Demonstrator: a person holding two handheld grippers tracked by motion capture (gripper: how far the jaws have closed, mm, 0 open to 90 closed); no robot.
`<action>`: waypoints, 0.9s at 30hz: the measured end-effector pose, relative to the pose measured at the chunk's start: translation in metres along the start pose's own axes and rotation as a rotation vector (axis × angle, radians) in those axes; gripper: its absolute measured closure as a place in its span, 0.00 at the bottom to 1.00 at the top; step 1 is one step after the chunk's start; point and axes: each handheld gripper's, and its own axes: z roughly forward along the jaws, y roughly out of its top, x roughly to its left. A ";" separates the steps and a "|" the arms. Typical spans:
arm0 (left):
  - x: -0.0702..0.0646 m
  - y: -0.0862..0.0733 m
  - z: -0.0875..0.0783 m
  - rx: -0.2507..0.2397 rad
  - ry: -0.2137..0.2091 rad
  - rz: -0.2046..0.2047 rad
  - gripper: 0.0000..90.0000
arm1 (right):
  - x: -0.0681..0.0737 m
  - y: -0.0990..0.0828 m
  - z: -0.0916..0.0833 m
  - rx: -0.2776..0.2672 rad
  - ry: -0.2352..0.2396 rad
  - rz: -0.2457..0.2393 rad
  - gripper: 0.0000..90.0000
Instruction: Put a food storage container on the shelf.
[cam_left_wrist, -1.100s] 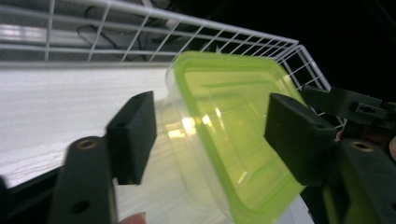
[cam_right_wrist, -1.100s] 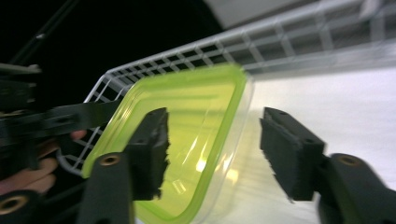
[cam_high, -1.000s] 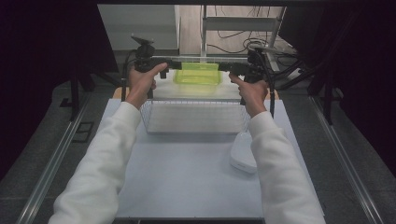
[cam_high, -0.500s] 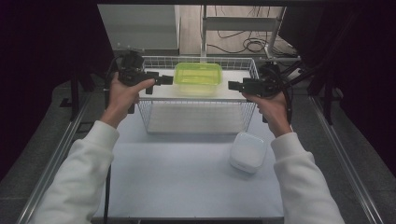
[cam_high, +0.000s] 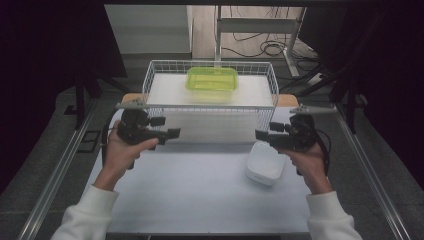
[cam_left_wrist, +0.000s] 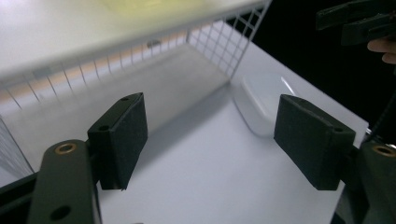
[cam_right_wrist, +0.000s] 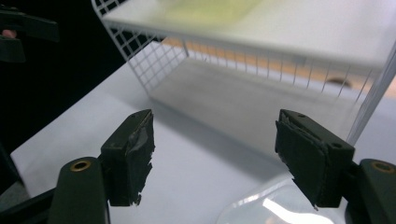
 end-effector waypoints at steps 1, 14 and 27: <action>-0.001 -0.009 0.001 0.010 0.003 0.000 0.28 | 0.000 -0.010 0.000 0.010 0.003 0.001 0.32; 0.002 -0.093 0.017 0.097 0.033 -0.052 0.28 | 0.001 -0.086 0.009 0.130 -0.021 0.017 0.32; 0.000 -0.104 0.021 0.119 0.057 -0.050 0.29 | -0.005 -0.099 0.009 0.143 -0.042 0.028 0.34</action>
